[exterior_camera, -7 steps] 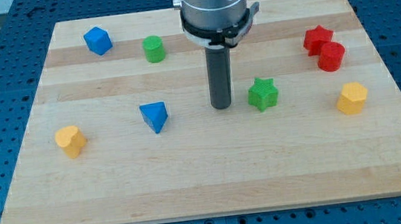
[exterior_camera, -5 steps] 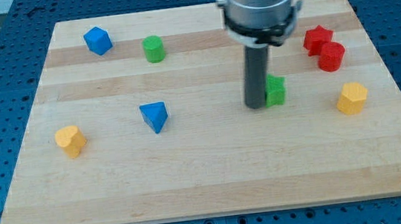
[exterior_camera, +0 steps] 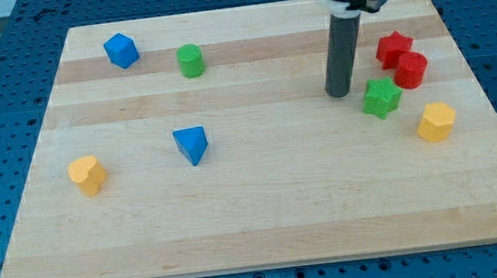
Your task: Slide the green star to the top of the yellow hexagon
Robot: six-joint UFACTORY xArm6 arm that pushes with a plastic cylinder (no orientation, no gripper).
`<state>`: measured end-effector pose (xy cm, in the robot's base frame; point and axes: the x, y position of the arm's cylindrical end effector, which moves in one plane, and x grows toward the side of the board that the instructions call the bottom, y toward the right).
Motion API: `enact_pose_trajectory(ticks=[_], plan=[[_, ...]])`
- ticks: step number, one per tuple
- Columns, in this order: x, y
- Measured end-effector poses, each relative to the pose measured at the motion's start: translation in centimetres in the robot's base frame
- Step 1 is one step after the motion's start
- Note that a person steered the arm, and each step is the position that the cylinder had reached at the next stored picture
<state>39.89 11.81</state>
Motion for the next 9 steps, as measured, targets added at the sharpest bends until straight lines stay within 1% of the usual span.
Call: enact_pose_trajectory(ticks=[2, 5, 7, 9], plan=[[0.7, 2.2], [1.9, 1.7], [3.9, 1.5], [4.7, 3.9]])
